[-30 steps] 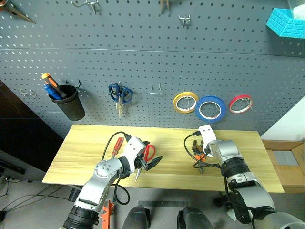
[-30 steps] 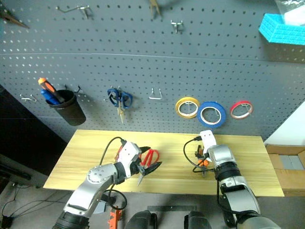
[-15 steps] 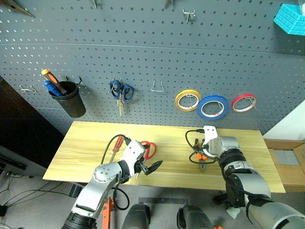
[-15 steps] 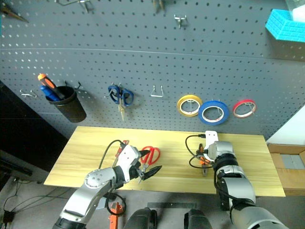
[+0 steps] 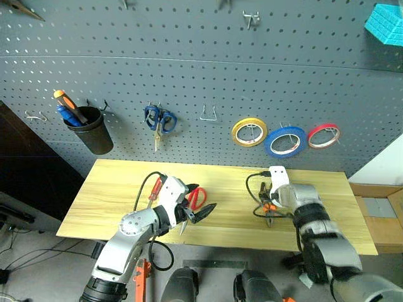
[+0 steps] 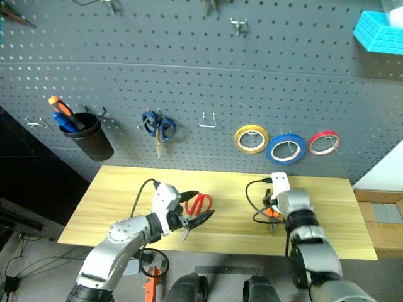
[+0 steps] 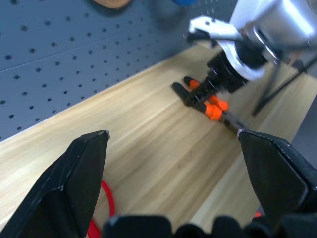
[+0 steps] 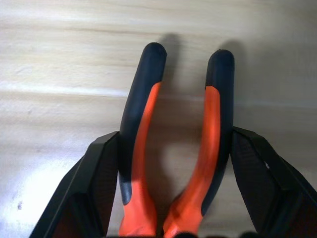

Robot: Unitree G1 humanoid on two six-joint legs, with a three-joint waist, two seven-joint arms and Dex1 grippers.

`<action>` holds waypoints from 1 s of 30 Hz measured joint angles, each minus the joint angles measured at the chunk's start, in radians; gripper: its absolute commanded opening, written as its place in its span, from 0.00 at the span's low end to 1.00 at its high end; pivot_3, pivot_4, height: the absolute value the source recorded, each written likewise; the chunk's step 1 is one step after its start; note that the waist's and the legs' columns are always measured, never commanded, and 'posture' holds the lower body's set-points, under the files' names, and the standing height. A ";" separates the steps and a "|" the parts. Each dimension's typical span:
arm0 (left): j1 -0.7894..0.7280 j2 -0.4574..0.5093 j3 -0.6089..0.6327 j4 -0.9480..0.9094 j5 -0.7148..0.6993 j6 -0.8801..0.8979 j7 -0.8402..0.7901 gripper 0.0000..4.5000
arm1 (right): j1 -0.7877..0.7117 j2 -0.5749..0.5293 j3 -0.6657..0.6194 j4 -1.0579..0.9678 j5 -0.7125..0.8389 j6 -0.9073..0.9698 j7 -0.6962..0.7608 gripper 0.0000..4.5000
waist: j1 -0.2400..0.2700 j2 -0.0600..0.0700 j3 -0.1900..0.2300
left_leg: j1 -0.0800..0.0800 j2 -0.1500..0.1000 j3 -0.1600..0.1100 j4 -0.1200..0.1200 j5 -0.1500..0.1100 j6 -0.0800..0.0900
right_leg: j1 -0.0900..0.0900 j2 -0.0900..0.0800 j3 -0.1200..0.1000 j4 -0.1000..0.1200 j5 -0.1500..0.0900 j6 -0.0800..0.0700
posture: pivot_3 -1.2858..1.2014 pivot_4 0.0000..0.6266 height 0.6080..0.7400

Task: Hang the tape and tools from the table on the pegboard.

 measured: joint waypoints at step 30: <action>-0.210 -0.053 0.285 -0.031 -0.142 -0.001 0.269 1.00 | -0.352 0.152 0.134 -0.116 -0.042 -1.008 0.071 0.63 | 0.027 -0.024 -0.064 | 0.002 0.000 -0.003 0.001 0.013 -0.004 | 0.002 0.003 -0.002 0.001 0.012 -0.003 | 0.60 0.00 1.00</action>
